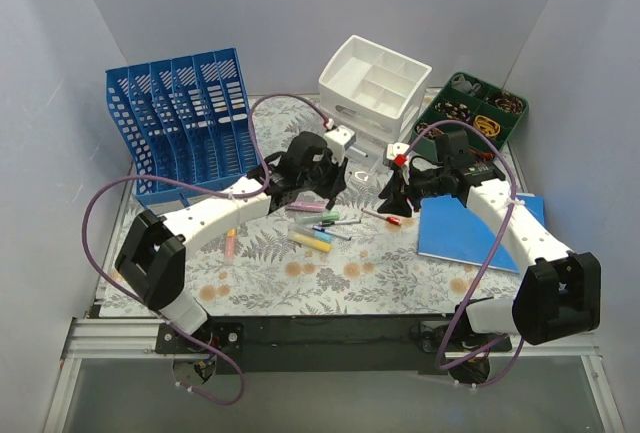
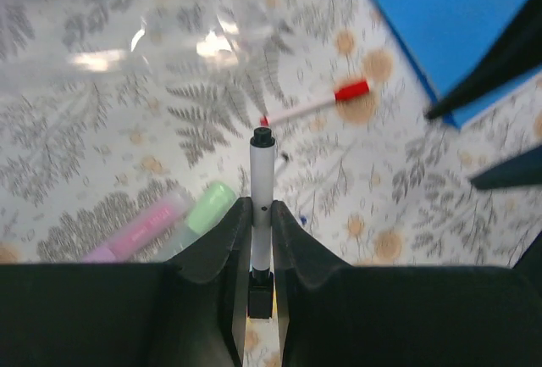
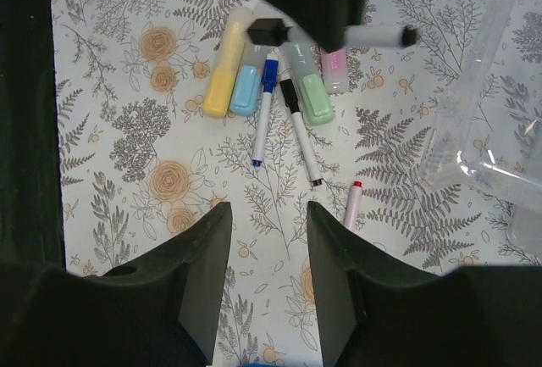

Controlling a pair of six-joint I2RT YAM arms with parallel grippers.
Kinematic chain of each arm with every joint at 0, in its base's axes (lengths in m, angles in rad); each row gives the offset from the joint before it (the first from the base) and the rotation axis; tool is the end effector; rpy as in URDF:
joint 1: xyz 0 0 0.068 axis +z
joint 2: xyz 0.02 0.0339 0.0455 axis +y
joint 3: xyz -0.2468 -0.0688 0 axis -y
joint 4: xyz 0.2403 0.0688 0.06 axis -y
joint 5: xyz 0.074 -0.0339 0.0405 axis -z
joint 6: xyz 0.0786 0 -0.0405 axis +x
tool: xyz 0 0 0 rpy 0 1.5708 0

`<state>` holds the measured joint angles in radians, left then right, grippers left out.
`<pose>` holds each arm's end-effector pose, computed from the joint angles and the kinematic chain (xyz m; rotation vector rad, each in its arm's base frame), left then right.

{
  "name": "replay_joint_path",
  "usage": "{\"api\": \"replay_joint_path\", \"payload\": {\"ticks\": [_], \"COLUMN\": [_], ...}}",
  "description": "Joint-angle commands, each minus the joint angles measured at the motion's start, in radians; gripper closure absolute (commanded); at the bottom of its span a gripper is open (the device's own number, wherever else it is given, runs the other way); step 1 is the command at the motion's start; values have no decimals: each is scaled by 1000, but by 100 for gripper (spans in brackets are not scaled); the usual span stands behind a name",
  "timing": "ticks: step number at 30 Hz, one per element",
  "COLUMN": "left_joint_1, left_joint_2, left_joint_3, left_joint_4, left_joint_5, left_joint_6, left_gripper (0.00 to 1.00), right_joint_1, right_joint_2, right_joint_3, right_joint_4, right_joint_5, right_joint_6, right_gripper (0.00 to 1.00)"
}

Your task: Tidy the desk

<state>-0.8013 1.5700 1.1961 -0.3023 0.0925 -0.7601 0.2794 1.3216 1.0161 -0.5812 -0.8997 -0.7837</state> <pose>0.2621 -0.2810 0.2331 0.1035 2.4162 -0.8958 0.2560 0.1375 0.2424 -1.4093 1.6671 0.8149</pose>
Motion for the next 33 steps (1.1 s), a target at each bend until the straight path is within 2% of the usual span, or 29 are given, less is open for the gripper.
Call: {"api": "replay_joint_path", "payload": {"ticks": [1,5,7,9,10,12,13,20,25,26,27,30,33], "left_joint_1": [77,122,131,134,139,143,151,188,197,197,198,198,197], "left_joint_2": [53,119,146,154,153,156,169,326,413,420,430,438,444], "left_joint_3": [92,180,200,194,188,189,204,424,516,523,528,530,530], "left_joint_4": [179,247,288,355,374,394,384,183,104,104,103,104,104], "left_joint_5": [55,10,-142,-235,-322,-393,-428,-450,-444,-436,-430,-421,-410], "left_joint_6": [-85,-178,-293,-396,-506,-614,-724,-1080,-1157,-1162,-1168,-1173,-1168], "left_gripper": [100,100,100,100,100,100,100,100,100,96,84,86,78], "right_joint_1": [-12,-16,-14,-16,-16,-16,-16,-16,-16,-16,-16,-17,-17], "right_joint_2": [-41,-47,-45,-45,-45,-42,-44,-36,-41,-41,-41,-39,-38], "right_joint_3": [-13,-14,-14,-14,-14,-13,-14,-14,-17,-16,-16,-16,-16], "right_joint_4": [-6,-9,-8,-9,-8,-9,-8,-11,-8,-8,-9,-9,-9], "right_joint_5": [-41,-50,-53,-51,-51,-53,-54,-57,-53,-51,-51,-50,-47], "right_joint_6": [-9,-9,-9,-9,-9,-9,-9,-9,-11,-11,-11,-11,-12], "right_gripper": [50,51,50,50,51,50,51,51,51,50,51,51,50]}}
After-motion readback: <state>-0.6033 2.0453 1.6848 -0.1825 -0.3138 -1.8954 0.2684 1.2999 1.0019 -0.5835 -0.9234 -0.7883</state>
